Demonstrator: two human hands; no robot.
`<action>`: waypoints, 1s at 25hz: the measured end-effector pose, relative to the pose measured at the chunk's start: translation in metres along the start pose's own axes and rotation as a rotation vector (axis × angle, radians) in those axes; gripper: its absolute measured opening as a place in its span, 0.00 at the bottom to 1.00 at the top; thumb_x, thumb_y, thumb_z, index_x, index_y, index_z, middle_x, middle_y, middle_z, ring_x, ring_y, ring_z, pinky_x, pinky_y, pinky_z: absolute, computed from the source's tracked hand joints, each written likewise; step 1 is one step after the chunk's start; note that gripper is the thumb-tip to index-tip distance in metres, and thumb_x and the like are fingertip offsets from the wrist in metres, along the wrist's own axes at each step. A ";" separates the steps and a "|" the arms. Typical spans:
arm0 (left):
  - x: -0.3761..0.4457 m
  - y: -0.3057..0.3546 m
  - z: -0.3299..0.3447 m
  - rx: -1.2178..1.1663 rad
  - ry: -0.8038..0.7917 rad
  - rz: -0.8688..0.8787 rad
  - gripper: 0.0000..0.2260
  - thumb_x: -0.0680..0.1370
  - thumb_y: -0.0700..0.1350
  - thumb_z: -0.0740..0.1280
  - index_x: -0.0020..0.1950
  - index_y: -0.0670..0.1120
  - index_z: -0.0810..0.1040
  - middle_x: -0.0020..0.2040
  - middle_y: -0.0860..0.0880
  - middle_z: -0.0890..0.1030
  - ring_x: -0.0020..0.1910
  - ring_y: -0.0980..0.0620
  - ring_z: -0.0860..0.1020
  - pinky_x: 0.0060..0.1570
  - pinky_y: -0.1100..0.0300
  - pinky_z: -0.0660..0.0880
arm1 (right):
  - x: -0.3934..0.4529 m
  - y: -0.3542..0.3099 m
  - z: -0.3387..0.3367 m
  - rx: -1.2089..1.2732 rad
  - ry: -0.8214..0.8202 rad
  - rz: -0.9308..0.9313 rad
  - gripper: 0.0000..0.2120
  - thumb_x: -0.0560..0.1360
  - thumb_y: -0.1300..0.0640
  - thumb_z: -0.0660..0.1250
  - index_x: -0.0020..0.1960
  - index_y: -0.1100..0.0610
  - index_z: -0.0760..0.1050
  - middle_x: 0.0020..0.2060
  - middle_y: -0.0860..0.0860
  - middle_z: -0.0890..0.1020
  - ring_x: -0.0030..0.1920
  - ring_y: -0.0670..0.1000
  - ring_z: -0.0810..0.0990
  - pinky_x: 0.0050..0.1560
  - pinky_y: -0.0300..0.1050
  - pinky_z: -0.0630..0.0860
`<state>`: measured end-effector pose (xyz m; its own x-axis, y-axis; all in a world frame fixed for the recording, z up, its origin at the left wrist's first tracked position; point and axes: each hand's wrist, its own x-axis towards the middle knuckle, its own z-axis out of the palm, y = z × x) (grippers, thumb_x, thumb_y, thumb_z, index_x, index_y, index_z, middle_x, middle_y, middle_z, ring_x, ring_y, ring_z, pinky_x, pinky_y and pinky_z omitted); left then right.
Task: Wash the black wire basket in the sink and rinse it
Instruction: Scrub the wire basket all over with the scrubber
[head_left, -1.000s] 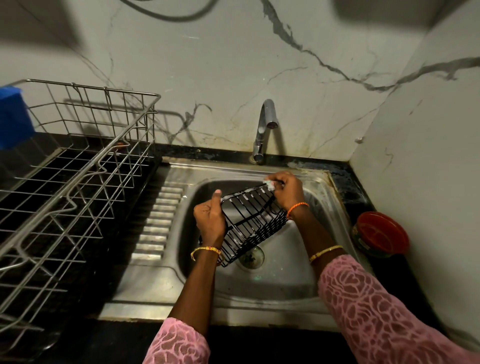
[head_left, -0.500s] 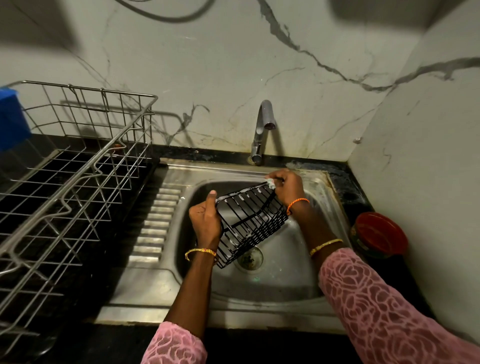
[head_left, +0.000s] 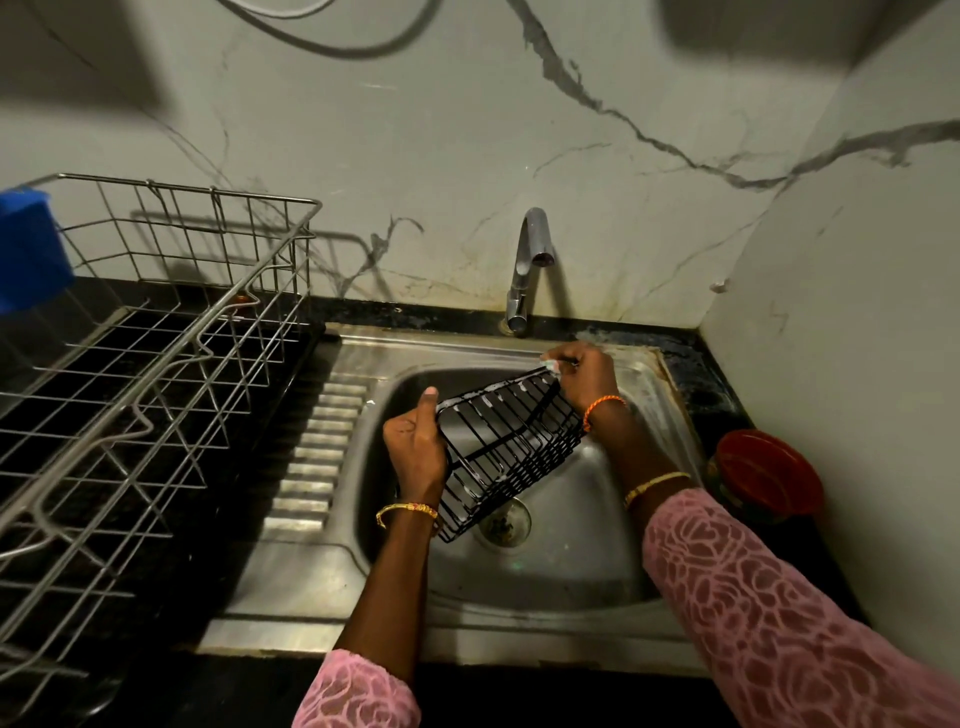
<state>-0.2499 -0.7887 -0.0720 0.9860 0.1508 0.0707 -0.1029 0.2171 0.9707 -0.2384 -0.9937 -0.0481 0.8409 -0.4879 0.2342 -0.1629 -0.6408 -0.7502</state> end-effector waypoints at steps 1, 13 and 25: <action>-0.001 0.000 -0.001 -0.004 -0.006 -0.001 0.18 0.79 0.39 0.64 0.29 0.41 0.68 0.28 0.47 0.64 0.27 0.51 0.61 0.29 0.59 0.59 | 0.006 0.004 -0.004 0.004 0.026 0.065 0.10 0.72 0.72 0.63 0.50 0.66 0.80 0.49 0.60 0.83 0.52 0.55 0.80 0.48 0.28 0.67; 0.007 0.006 -0.002 -0.010 0.019 0.045 0.23 0.79 0.36 0.63 0.25 0.47 0.61 0.17 0.57 0.61 0.20 0.61 0.57 0.24 0.65 0.55 | 0.011 0.002 -0.008 0.079 0.186 0.122 0.12 0.73 0.72 0.61 0.50 0.64 0.81 0.51 0.60 0.82 0.53 0.57 0.79 0.56 0.37 0.70; 0.006 0.002 -0.003 -0.008 0.060 0.027 0.22 0.79 0.37 0.63 0.26 0.46 0.63 0.21 0.57 0.62 0.22 0.61 0.58 0.25 0.64 0.58 | -0.042 -0.042 0.017 0.008 0.007 -0.194 0.12 0.74 0.72 0.61 0.51 0.64 0.80 0.49 0.55 0.79 0.49 0.49 0.76 0.52 0.28 0.69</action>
<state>-0.2441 -0.7844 -0.0704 0.9733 0.2140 0.0833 -0.1310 0.2195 0.9668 -0.2580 -0.9369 -0.0369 0.8523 -0.3603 0.3792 0.0061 -0.7182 -0.6959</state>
